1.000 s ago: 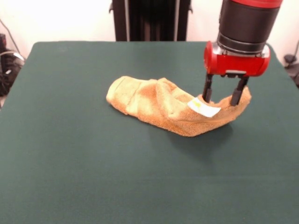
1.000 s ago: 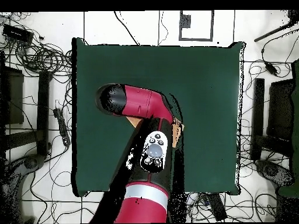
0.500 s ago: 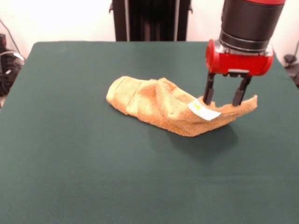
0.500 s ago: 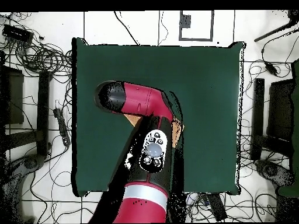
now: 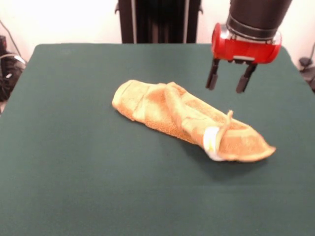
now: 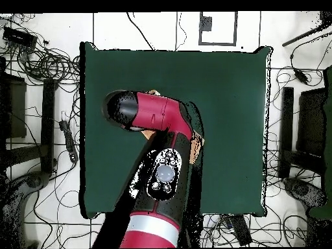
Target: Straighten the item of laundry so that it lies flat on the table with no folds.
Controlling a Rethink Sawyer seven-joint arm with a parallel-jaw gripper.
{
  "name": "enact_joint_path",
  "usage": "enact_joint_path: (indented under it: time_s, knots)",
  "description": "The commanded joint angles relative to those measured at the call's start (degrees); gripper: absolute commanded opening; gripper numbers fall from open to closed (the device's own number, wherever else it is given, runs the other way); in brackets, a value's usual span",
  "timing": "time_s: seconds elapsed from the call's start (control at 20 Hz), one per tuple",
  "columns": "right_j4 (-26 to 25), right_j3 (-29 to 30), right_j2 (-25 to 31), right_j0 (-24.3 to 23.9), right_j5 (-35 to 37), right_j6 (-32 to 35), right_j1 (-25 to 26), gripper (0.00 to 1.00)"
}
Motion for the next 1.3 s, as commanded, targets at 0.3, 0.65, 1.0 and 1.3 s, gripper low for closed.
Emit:
enact_joint_path:
  time_s: [0.3, 0.65, 1.0, 1.3]
  knots:
    - [3.3, 4.64, 0.7, 2.36, 4.65, 21.31, -3.18, 1.0]
    - [2.87, 5.92, 2.92, 1.51, -0.34, 20.54, -3.45, 1.0]
    - [2.09, 6.42, 5.46, -0.36, -5.96, 17.88, -2.96, 1.0]
    - [2.08, 8.56, 7.45, -1.35, -11.11, 16.74, -3.21, 1.0]
